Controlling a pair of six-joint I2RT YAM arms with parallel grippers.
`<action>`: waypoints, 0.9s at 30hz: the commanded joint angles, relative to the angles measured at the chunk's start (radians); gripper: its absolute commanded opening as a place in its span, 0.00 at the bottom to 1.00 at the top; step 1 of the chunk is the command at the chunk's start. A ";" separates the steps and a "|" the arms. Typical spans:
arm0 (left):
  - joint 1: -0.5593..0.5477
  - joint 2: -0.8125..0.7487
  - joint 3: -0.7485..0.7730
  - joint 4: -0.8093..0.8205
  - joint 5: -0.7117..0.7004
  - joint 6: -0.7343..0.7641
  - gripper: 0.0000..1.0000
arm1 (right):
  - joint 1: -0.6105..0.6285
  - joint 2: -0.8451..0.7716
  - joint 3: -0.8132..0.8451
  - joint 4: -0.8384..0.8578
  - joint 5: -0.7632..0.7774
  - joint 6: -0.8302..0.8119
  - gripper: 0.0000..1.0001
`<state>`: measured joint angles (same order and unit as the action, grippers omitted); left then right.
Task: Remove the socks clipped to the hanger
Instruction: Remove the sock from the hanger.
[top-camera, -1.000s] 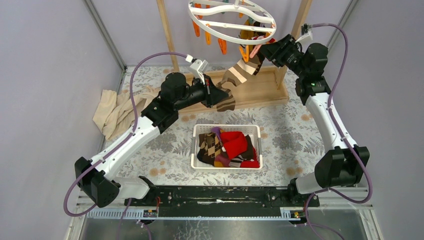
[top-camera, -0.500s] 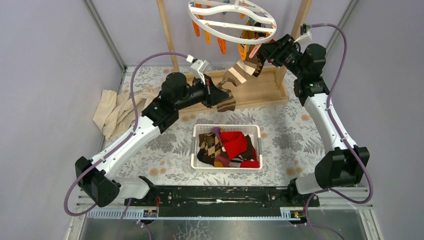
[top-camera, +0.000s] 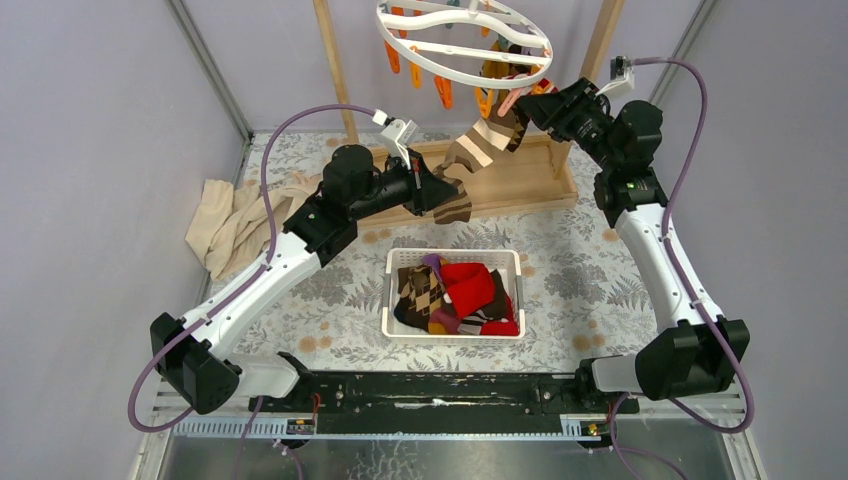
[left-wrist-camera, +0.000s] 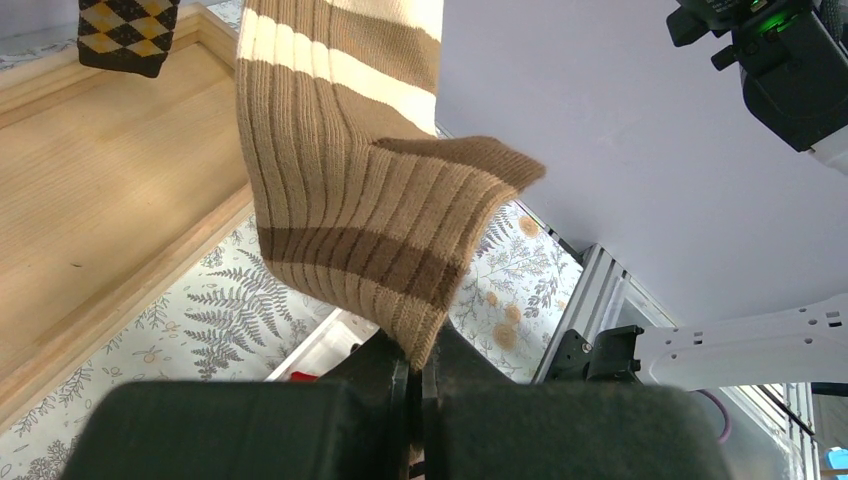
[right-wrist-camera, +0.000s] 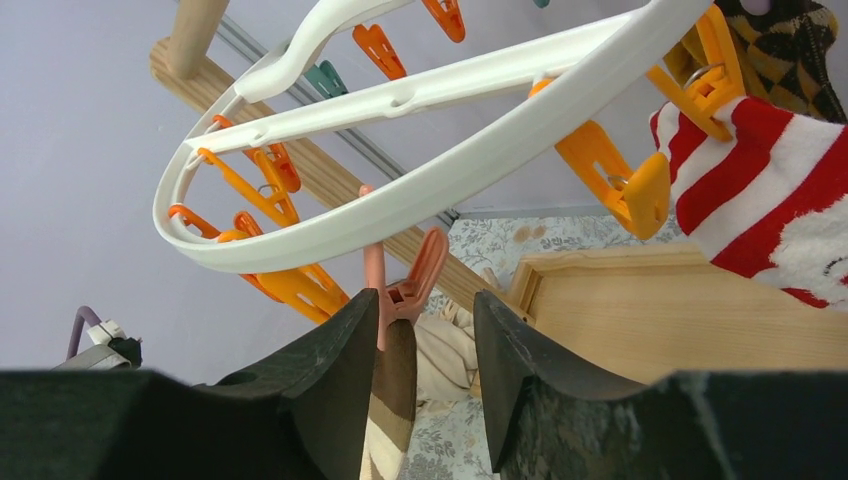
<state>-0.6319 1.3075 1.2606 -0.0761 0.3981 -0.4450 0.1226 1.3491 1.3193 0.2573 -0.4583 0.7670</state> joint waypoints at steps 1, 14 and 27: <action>0.006 -0.004 0.019 0.023 0.016 -0.009 0.01 | 0.008 -0.018 0.002 0.114 -0.031 0.015 0.47; 0.006 -0.008 0.021 0.024 0.018 -0.009 0.02 | 0.008 0.060 0.055 0.142 -0.059 0.050 0.50; 0.006 -0.009 0.024 0.022 0.023 -0.008 0.02 | 0.011 0.093 0.048 0.270 -0.080 0.110 0.50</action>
<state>-0.6319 1.3075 1.2606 -0.0765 0.4038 -0.4530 0.1242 1.4368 1.3216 0.4160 -0.5171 0.8516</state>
